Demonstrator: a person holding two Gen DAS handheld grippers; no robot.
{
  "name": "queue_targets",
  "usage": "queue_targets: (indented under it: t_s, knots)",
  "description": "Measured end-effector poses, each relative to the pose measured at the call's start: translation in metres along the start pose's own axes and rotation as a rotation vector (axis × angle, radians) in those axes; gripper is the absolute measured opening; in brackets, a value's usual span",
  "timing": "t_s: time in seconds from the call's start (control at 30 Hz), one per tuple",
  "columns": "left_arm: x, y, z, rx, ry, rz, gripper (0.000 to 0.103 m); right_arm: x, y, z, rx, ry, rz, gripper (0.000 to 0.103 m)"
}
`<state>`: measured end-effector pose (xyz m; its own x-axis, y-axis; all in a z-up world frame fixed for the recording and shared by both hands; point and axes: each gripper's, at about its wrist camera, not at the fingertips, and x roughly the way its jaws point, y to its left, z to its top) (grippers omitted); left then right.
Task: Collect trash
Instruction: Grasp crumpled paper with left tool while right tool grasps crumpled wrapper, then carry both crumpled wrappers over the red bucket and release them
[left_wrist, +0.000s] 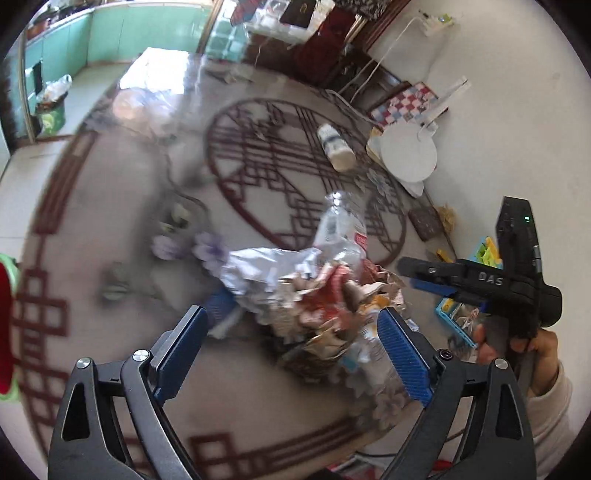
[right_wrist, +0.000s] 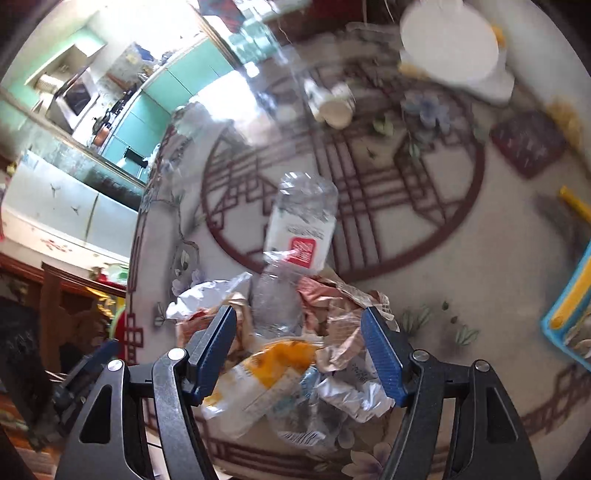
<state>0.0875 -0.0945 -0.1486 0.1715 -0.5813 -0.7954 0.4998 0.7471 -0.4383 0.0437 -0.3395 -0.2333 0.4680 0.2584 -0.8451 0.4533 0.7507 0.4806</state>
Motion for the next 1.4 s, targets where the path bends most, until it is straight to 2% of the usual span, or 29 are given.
queue_targets:
  t_s: [0.13, 0.2, 0.23, 0.27, 0.3, 0.37, 0.43, 0.47, 0.5, 0.67, 1.03, 1.2, 1.4]
  knots:
    - [0.036, -0.018, 0.008, -0.028, 0.059, 0.055, 0.093, 0.023, -0.009, 0.005, -0.046, 0.061, -0.031, 0.069]
    - [0.052, -0.024, 0.009, -0.019, 0.093, 0.09, 0.093, 0.031, -0.012, 0.005, -0.06, 0.094, -0.004, 0.069]
    - [0.056, -0.024, 0.01, -0.019, 0.102, 0.108, 0.093, 0.033, -0.015, 0.006, -0.06, 0.094, 0.012, 0.064]
    - [0.061, -0.025, 0.01, -0.025, 0.107, 0.121, 0.092, 0.032, -0.018, 0.006, -0.062, 0.085, 0.018, 0.047]
    - [0.063, -0.024, 0.01, -0.035, 0.103, 0.129, 0.09, 0.032, -0.02, 0.005, -0.06, 0.078, 0.016, 0.041]
    - [0.065, -0.024, 0.012, -0.047, 0.097, 0.149, 0.068, 0.029, -0.027, 0.007, -0.054, 0.058, 0.045, 0.036]
    - [0.066, -0.024, 0.015, -0.044, 0.094, 0.163, 0.054, 0.025, -0.028, 0.008, -0.057, 0.039, 0.054, 0.034]
    - [0.064, -0.023, 0.017, -0.042, 0.091, 0.167, 0.041, 0.021, -0.027, 0.008, -0.061, 0.026, 0.056, 0.031]
    - [0.066, -0.024, 0.018, -0.043, 0.086, 0.168, 0.035, 0.017, -0.027, 0.009, -0.061, 0.018, 0.059, 0.031]
    - [0.05, -0.021, 0.023, -0.058, 0.034, 0.18, 0.02, -0.013, -0.024, 0.011, -0.063, -0.06, 0.084, 0.031]
    - [-0.007, -0.02, 0.036, -0.075, -0.11, 0.175, 0.02, -0.08, 0.031, 0.015, -0.149, -0.228, 0.122, 0.031]
    - [-0.031, -0.011, 0.039, -0.09, -0.161, 0.175, 0.02, -0.093, 0.061, 0.011, -0.186, -0.261, 0.135, 0.031]
    - [-0.056, 0.0, 0.039, -0.074, -0.207, 0.219, 0.02, -0.101, 0.095, 0.003, -0.233, -0.289, 0.137, 0.031]
